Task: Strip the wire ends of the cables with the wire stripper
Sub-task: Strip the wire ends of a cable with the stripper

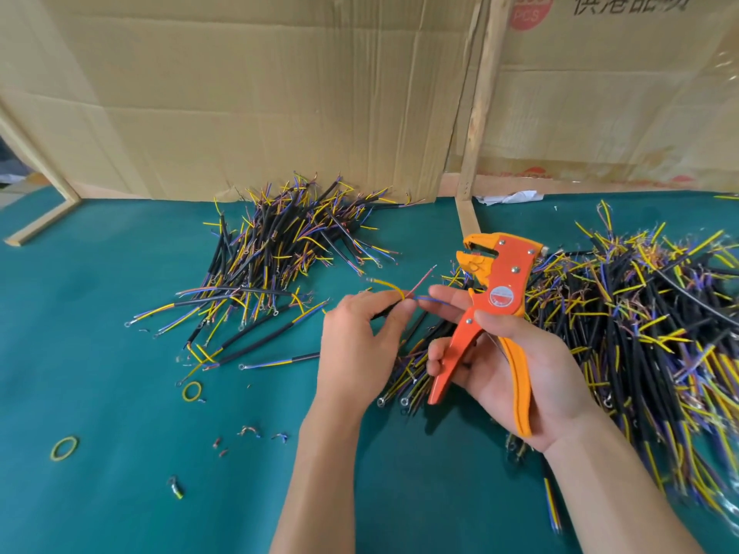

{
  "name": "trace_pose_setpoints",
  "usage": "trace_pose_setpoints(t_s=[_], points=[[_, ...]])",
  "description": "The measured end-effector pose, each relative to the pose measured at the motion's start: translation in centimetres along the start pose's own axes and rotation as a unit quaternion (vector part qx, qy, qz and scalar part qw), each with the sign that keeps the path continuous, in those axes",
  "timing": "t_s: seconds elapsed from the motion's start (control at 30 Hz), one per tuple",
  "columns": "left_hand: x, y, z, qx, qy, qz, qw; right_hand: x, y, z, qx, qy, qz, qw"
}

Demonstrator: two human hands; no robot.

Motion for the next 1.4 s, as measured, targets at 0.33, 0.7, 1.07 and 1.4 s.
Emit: trace_pose_setpoints(t_s=[0.33,0.7,1.07,1.4], points=[[1.3,-1.2,0.6,0.085,0.054,-0.173,0.980,-0.5,1.6,-0.3,-0.070,0.004,-0.012,0.997],[0.4,-1.0,0.5,0.104,-0.002,-0.206,0.973,-1.4,1.7,-0.8,-0.100,-0.045,-0.049,0.993],[0.8,-0.5,0.4,0.074,0.010,-0.206,0.976,-1.4,1.5,-0.4,-0.055,-0.032,-0.016,0.998],[1.5,-1.7,1.1,0.159,-0.054,-0.817,0.552,-1.6,1.9,-0.1,-0.033,-0.038,-0.033,0.998]])
Point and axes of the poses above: each hand's wrist, its own z-axis towards the middle knuckle, its own x-axis out of the back of the hand, y = z × x, the point moved 7 cm from there along z, towards the middle knuckle, and after that the axes turned 12 degrees about x, right-handed, at the moved point
